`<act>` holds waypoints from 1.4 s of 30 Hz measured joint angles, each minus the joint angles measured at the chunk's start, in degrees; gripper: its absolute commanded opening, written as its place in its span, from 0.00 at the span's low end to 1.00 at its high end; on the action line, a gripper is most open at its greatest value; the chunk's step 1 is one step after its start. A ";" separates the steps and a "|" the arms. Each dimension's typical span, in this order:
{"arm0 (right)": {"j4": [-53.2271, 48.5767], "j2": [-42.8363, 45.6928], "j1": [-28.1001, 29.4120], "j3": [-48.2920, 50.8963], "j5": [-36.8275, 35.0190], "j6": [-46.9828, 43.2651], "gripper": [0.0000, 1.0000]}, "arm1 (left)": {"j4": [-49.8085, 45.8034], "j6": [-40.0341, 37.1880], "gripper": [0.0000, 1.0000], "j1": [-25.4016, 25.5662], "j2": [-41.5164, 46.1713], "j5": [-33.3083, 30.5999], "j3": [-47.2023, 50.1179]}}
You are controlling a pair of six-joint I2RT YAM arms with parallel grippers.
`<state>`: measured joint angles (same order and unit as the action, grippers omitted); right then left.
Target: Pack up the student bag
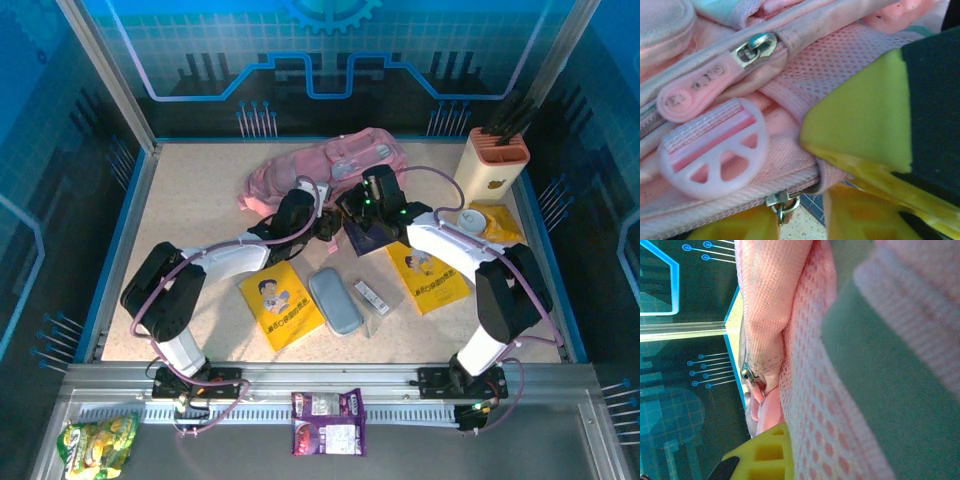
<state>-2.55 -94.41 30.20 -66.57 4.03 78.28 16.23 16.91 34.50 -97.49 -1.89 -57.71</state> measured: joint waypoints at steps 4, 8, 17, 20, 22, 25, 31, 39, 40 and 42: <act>0.02 0.02 0.00 0.15 0.35 -0.04 0.00 | 0.72 0.28 0.11 -0.39 0.00 -0.74 0.52; -0.15 0.13 0.00 0.35 0.70 -0.26 0.00 | 1.25 1.11 0.00 -0.66 0.48 -1.84 2.05; -2.27 2.03 -0.07 0.92 1.60 -2.08 0.00 | -1.46 2.47 0.00 -3.04 7.80 -3.15 8.46; -2.95 2.62 -0.39 0.94 2.49 -3.19 0.00 | -3.19 2.47 0.00 -4.17 10.19 -3.43 9.99; -3.45 2.69 -0.79 0.90 3.19 -4.92 0.00 | -4.46 2.45 0.00 -5.14 11.76 -3.43 11.06; -5.18 2.40 -1.60 -0.11 5.20 -8.28 0.00 | -7.45 2.40 0.00 -6.05 13.90 -3.43 11.87; -8.72 -4.00 -5.49 -8.61 13.84 -15.61 0.02 | -13.09 2.75 0.00 -6.27 16.09 -2.21 10.84; -16.06 -16.63 -9.57 -23.50 20.57 -23.45 0.33 | -16.90 10.21 0.00 -2.91 13.86 -1.27 7.04; -16.50 -17.59 -10.25 -24.90 20.00 -24.26 0.39 | -17.68 11.47 0.00 -2.47 12.74 -1.16 5.84; -17.22 -18.38 -11.69 -26.40 19.04 -26.01 0.48 | -19.06 13.27 0.00 -1.99 10.23 -0.76 3.56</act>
<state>-19.77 -112.79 18.50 -92.97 23.07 52.27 -2.83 30.17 32.51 -87.26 -2.66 -54.15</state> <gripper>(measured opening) 0.404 0.053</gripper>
